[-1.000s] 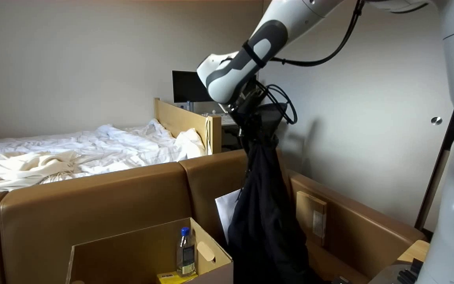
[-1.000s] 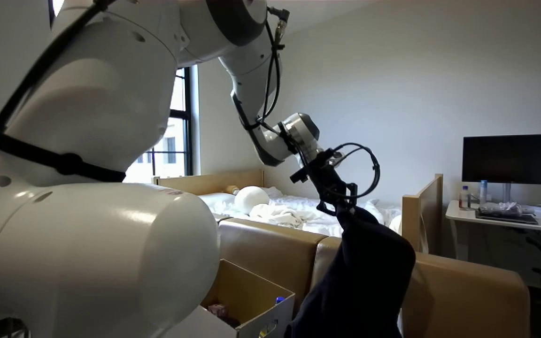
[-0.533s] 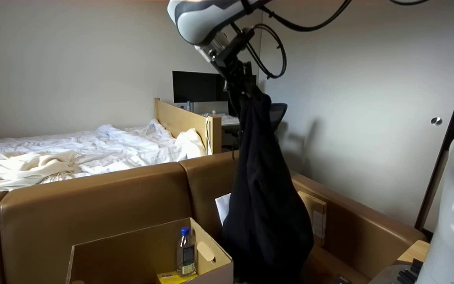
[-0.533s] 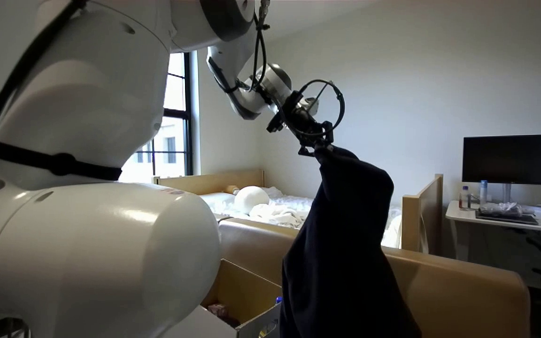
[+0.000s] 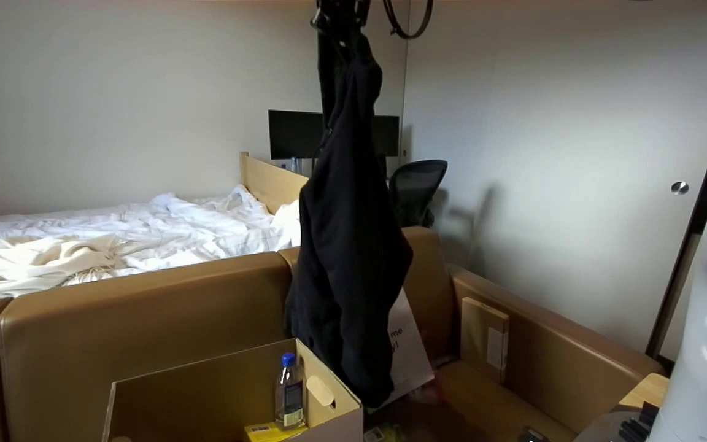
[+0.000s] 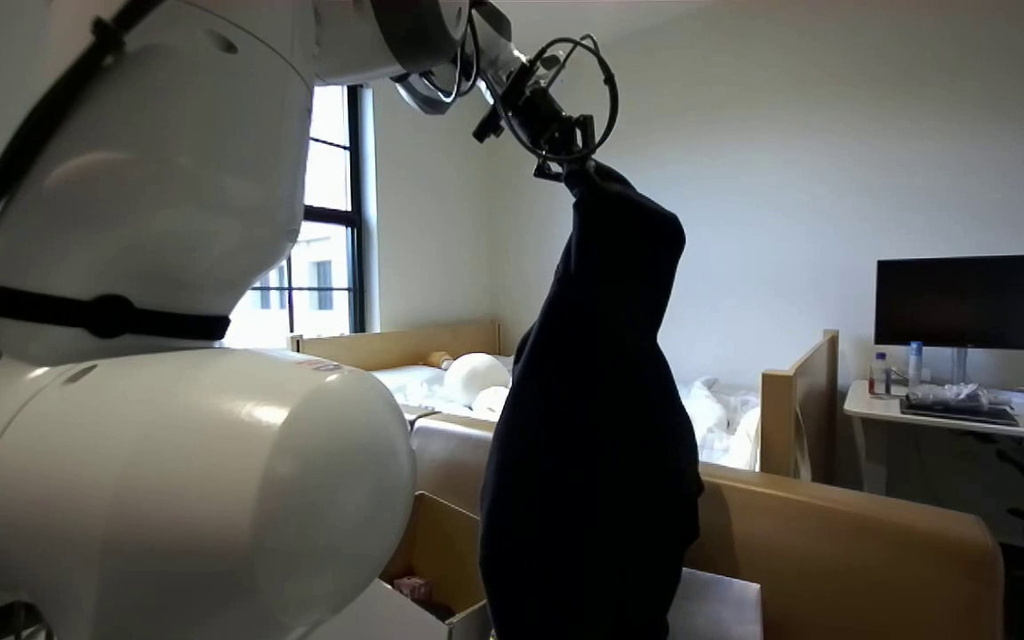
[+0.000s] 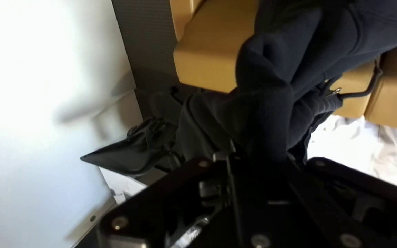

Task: Pick up the black cloth from the couch and put it in the box.

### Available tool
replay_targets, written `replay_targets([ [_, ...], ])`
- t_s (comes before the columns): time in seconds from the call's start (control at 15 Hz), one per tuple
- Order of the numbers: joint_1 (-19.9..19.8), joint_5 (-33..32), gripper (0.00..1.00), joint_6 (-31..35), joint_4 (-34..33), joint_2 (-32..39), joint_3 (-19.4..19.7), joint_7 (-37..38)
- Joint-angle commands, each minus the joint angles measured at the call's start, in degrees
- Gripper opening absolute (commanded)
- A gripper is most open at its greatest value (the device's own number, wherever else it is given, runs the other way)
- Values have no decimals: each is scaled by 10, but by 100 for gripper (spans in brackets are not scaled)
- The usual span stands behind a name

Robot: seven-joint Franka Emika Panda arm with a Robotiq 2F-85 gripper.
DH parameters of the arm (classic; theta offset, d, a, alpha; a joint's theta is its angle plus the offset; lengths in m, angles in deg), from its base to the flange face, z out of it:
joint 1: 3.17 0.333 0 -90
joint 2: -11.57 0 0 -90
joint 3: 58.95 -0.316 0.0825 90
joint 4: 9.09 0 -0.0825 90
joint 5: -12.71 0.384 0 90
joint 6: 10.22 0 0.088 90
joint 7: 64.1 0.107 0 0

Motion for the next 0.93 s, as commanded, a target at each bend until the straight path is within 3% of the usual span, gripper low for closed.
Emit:
replay_targets([
  [0.0, 18, -37, 7, -103, -146, 39, -2, -59],
  [0.07, 6, -9, 8, -48, -62, 9, -6, -18],
  [0.27, 13, -15, 8, -91, -117, 24, -6, -34],
  [0.4, 15, 7, 7, -63, -112, 33, -16, -30],
  [0.53, 36, -48, 7, -32, -141, 44, -20, -72],
  [0.6, 49, -96, 7, -64, -198, 60, -19, -98],
  [0.87, 98, -233, 7, -50, -266, 78, -5, -146],
])
